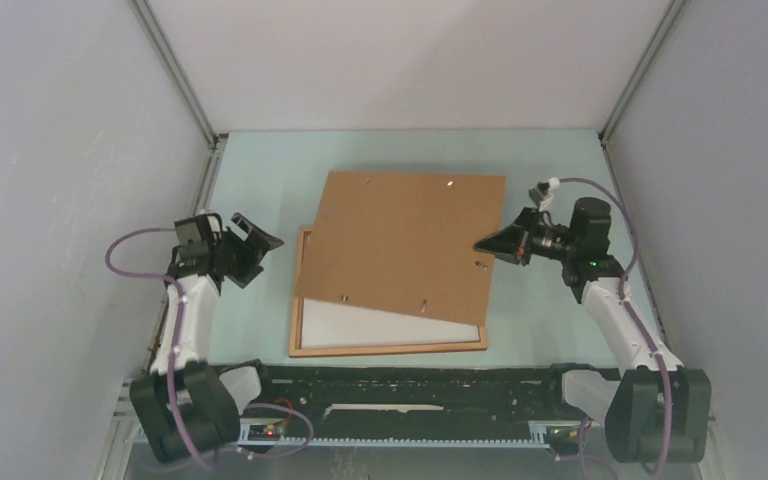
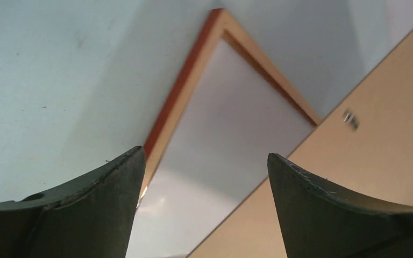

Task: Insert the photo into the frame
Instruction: Place the photo frame item in the photo frame.

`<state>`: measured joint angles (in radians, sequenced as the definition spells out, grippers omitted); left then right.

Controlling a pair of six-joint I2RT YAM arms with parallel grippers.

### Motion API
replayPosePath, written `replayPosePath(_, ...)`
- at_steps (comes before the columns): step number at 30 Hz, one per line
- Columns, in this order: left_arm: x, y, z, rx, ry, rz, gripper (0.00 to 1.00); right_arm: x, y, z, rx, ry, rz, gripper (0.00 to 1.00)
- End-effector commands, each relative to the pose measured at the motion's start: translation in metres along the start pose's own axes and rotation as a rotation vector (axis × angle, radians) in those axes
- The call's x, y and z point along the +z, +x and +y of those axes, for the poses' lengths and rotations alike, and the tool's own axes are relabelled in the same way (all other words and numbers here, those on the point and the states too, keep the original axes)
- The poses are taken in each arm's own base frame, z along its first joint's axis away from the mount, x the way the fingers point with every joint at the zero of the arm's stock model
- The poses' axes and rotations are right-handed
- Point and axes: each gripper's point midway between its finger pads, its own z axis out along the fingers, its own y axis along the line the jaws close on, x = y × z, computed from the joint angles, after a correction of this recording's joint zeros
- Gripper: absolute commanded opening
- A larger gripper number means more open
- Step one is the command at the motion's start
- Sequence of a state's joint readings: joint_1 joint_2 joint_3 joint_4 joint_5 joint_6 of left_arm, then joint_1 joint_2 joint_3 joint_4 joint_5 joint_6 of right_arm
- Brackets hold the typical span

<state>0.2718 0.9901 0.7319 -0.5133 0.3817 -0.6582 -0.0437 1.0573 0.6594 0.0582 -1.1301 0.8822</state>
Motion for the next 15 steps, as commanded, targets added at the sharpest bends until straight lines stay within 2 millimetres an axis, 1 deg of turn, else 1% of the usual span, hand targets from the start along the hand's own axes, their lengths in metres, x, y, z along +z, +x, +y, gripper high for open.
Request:
replayPosePath(1,0.026,-0.002,0.012,-0.031,-0.018,0.096,0.90,0.012,0.027,-0.011,-0.009,-0.004,0.150,0.00)
replayPosePath(3,0.035,0.001,0.022,-0.021,-0.069,0.161,0.88,0.019,0.028,-0.019,0.001,0.004,0.172,0.00)
replayPosePath(6,0.050,0.006,0.031,-0.037,-0.087,0.215,0.86,0.025,0.032,-0.029,0.004,0.013,0.212,0.00)
replayPosePath(9,0.060,0.009,0.037,-0.035,-0.093,0.236,0.86,0.028,0.030,-0.037,0.004,0.018,0.214,0.00)
replayPosePath(13,0.073,0.017,0.044,-0.042,-0.088,0.272,0.85,0.033,0.025,-0.043,0.011,0.009,0.219,0.00)
replayPosePath(15,0.079,0.023,0.047,-0.055,-0.082,0.308,0.82,0.037,0.026,-0.048,0.030,0.008,0.241,0.00)
